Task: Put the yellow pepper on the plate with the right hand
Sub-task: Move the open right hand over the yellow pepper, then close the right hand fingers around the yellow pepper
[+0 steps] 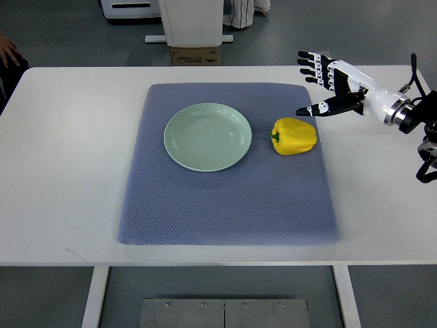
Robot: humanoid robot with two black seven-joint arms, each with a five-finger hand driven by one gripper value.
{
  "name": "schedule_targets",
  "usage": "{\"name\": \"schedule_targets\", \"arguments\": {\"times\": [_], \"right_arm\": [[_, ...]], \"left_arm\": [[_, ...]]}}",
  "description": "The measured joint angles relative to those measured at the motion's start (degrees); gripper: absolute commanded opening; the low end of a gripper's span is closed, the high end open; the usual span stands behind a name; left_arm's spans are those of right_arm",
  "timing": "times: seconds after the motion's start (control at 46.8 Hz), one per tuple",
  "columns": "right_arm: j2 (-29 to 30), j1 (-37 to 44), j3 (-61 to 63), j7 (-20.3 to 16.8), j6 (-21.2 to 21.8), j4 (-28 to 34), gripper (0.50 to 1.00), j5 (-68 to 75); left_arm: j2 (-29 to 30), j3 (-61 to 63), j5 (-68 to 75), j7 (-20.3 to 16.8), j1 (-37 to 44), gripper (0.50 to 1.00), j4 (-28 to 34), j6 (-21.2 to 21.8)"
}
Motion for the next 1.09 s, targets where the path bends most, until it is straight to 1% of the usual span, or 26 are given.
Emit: {"name": "schedule_targets", "arguments": {"times": [0.128, 0.278, 0.471, 0.556, 0.642, 0.877, 1.091], "right_arm": [[0.00, 4.15, -7.93, 0.95, -2.39, -0.01, 1.000, -3.18], [1.12, 8.74, -18.76, 1.63, -7.49, -0.01, 1.000, -4.59], [5.33, 11.65, -29.69, 1.69, -14.18, -0.35, 1.000, -4.67], [6.93, 11.82, -31.66, 1.66, -16.12, -0.57, 0.991, -4.64], [8.17, 11.80, -32.06, 1.39, -17.20, -1.09, 0.985, -4.62], [10.05, 11.06, -32.20, 0.39, -17.85, -3.66, 0.977, -4.52], [13.24, 10.80, -35.97, 0.33, -18.69, -7.90, 0.918, -4.52]], "left_arm": [[0.00, 0.00, 0.00, 0.00, 0.00, 1.000, 0.01, 0.00], [0.00, 0.00, 0.01, -0.01, 0.01, 1.000, 0.03, 0.00], [0.00, 0.00, 0.02, -0.03, -0.01, 1.000, -0.01, 0.00], [0.00, 0.00, 0.02, -0.03, 0.01, 1.000, -0.02, 0.00], [0.00, 0.00, 0.01, -0.03, 0.00, 1.000, -0.02, 0.00], [0.00, 0.00, 0.02, -0.02, 0.01, 1.000, 0.03, 0.00], [0.00, 0.00, 0.03, -0.02, 0.01, 1.000, 0.01, 0.01]]}}
